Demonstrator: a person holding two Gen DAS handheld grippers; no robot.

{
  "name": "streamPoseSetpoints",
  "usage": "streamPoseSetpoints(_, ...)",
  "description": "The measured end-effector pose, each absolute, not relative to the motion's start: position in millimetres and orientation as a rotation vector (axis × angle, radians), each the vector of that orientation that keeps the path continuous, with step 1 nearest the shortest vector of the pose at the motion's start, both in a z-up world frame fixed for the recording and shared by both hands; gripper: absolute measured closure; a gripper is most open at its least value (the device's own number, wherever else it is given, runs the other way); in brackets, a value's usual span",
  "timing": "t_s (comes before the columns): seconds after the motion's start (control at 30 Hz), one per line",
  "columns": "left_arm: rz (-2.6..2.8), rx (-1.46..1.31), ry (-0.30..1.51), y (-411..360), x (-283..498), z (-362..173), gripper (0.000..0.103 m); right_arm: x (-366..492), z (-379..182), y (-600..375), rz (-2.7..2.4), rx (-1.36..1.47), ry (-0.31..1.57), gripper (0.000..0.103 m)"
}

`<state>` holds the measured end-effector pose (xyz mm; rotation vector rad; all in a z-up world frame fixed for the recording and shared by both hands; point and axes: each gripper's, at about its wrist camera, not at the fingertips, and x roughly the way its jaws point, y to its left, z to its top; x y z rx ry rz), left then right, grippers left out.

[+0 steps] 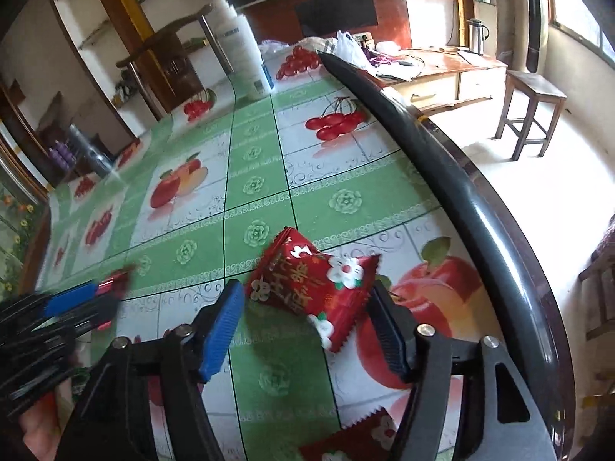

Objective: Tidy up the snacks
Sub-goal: 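Grasp the brown chocolate packet with the left tool while the right tool approaches a red flower-print packet, then grasp the red flower-print packet with the right tool while the left tool lifts the brown packet, then carry the brown packet with the left tool while the right tool carries the red packet to the tray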

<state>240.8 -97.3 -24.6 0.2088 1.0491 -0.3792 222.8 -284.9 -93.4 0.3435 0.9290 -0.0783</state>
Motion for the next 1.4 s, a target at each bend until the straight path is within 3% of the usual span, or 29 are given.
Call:
streamPoseSetpoints(0.1, -0.361, 0.163, 1.018, -79, 216, -9, 0.072, 234, -96, -268, -0.119, 0.212, 0.946, 0.037)
streamPoseSetpoints(0.23, -0.338, 0.137, 0.972, -55, 177, 8, 0.072, 230, -95, -259, -0.099, 0.166, 0.933, 0.081)
streamPoseSetpoints(0.27, -0.334, 0.128, 0.966, -51, 174, 9, 0.072, 227, -94, -260, -0.075, 0.192, 0.934, 0.085)
streamPoseSetpoints(0.7, -0.168, 0.013, 0.897, 21, 89, 23, 0.072, 129, -52, -216, 0.241, 0.375, 0.818, 0.085)
streamPoseSetpoints(1.4, 0.211, -0.011, 0.776, 122, 16, 29, 0.072, 52, -41, -87, 0.613, 0.264, 0.846, 0.086)
